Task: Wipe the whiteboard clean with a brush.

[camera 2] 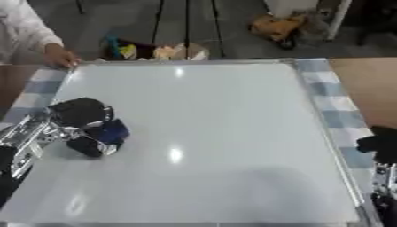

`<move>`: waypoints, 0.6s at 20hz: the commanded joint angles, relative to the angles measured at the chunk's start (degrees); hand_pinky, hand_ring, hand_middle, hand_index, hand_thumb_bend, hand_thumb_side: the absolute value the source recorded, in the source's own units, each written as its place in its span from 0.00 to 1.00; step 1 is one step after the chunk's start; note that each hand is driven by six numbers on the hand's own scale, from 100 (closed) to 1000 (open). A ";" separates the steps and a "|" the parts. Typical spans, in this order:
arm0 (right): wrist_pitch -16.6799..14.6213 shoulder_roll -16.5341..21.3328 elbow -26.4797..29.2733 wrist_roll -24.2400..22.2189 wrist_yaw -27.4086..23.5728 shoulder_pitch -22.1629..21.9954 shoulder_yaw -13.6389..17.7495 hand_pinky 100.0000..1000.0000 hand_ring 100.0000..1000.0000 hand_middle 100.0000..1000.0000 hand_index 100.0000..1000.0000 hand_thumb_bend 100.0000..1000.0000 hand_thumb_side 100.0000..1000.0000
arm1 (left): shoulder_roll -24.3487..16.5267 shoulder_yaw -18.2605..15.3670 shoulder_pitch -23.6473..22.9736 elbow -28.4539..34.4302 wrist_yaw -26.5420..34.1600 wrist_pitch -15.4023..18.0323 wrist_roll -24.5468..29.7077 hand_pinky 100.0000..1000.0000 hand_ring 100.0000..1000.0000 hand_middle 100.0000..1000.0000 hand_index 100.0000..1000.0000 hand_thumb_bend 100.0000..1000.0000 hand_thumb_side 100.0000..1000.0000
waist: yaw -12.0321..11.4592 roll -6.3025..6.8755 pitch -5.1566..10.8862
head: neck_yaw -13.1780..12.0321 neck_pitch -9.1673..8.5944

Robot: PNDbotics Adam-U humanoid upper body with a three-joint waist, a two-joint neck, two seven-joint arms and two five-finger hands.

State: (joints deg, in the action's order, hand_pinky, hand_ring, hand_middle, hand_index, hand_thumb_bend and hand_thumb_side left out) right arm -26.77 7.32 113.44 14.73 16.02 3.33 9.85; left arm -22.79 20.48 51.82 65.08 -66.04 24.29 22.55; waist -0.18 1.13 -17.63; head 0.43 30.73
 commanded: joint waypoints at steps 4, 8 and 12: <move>-0.21 1.65 1.16 0.54 -0.35 -0.16 0.35 0.42 0.48 0.36 0.64 0.00 0.63 | 2.76 1.43 -0.85 4.16 2.12 0.63 3.07 0.39 0.43 0.21 0.37 0.00 0.74 | -0.92 0.15 1.57 | 1.35 0.82; -0.13 2.13 1.16 0.69 -0.58 -0.35 0.45 0.42 0.48 0.36 0.64 0.00 0.63 | 4.83 1.37 -2.12 6.77 2.35 0.45 4.80 0.38 0.43 0.21 0.37 0.00 0.74 | -1.70 0.40 2.01 | 2.23 1.17; 0.01 2.45 1.16 0.74 -0.82 -0.43 0.51 0.42 0.48 0.36 0.64 0.00 0.63 | 5.37 2.41 -3.04 8.32 1.86 1.02 5.61 0.38 0.43 0.22 0.38 0.00 0.74 | -2.17 0.64 2.30 | 2.20 1.74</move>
State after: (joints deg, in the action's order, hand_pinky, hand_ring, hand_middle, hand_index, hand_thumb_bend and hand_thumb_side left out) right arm -26.77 8.54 113.44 15.26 15.51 2.88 10.03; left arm -17.31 22.64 48.18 71.95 -64.07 25.18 27.75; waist -2.38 1.83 -16.51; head 2.54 32.02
